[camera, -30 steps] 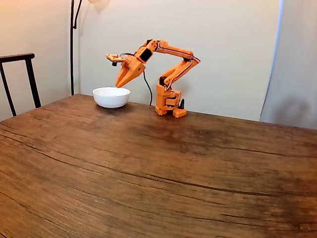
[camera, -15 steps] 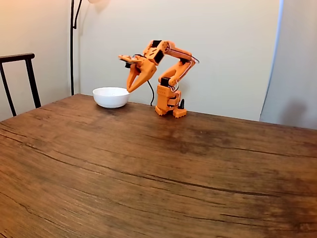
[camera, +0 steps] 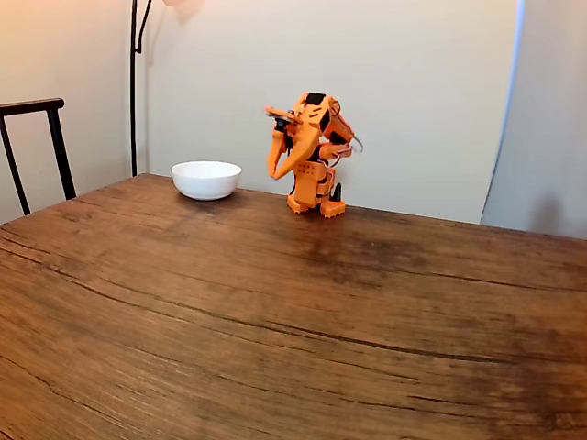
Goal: Grasp the cube and drop it in the bowl
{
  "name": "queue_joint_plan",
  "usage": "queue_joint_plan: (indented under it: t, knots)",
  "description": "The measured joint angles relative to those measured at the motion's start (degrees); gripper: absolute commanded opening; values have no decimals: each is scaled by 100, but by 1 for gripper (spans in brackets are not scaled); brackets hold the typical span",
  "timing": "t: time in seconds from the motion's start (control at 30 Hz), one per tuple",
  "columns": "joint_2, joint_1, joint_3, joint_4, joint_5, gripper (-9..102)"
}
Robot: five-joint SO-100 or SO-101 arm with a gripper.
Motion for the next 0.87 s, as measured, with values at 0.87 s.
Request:
queue_joint_plan:
  t: [0.87]
  knots:
    - [79, -1485, 1670, -844, -290, -1]
